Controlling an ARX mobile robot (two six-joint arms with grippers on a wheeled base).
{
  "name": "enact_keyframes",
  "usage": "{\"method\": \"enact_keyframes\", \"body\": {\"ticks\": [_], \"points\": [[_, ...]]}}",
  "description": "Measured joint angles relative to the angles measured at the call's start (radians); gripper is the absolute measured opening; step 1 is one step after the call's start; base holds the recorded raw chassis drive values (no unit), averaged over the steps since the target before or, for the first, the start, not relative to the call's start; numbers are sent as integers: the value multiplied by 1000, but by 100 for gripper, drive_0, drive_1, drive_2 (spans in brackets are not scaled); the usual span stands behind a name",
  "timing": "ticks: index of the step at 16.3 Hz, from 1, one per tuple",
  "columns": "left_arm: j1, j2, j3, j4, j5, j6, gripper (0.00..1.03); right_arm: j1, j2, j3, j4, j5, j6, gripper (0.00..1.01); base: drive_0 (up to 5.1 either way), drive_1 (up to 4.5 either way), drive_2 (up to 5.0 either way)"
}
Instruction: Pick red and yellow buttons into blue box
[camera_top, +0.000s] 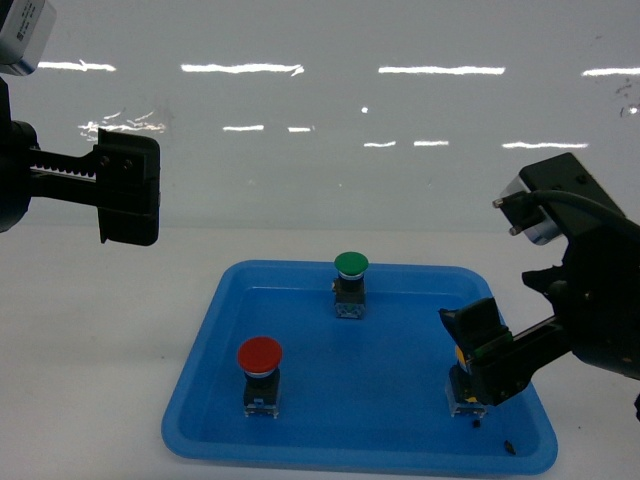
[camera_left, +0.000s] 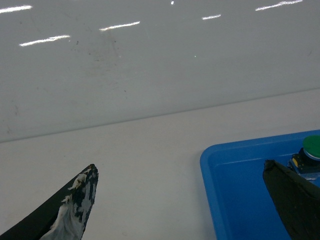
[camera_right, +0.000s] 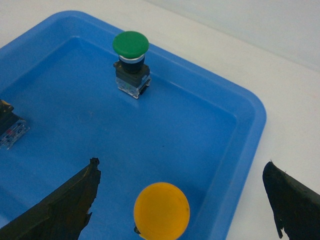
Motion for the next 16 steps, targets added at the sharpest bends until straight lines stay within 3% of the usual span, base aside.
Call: {"method": "enact_keyframes", "body": {"ticks": [3, 8, 12, 15, 16], "points": [[0, 0, 0, 0, 0, 0, 98, -11, 112, 137, -127, -32, -84, 98, 0, 0, 0], [0, 0, 0, 0, 0, 0, 98, 23, 224, 196, -171, -30, -188, 98, 0, 0, 0], [0, 0, 0, 0, 0, 0, 98, 26, 266, 232, -194, -24, -233, 98, 0, 0, 0], [0, 0, 0, 0, -1, 0, 98, 20, 292, 196, -172, -5, -242, 98, 0, 0, 0], [0, 0, 0, 0, 0, 0, 98, 21, 301, 188, -163, 4, -244, 93, 0, 0, 0]]}}
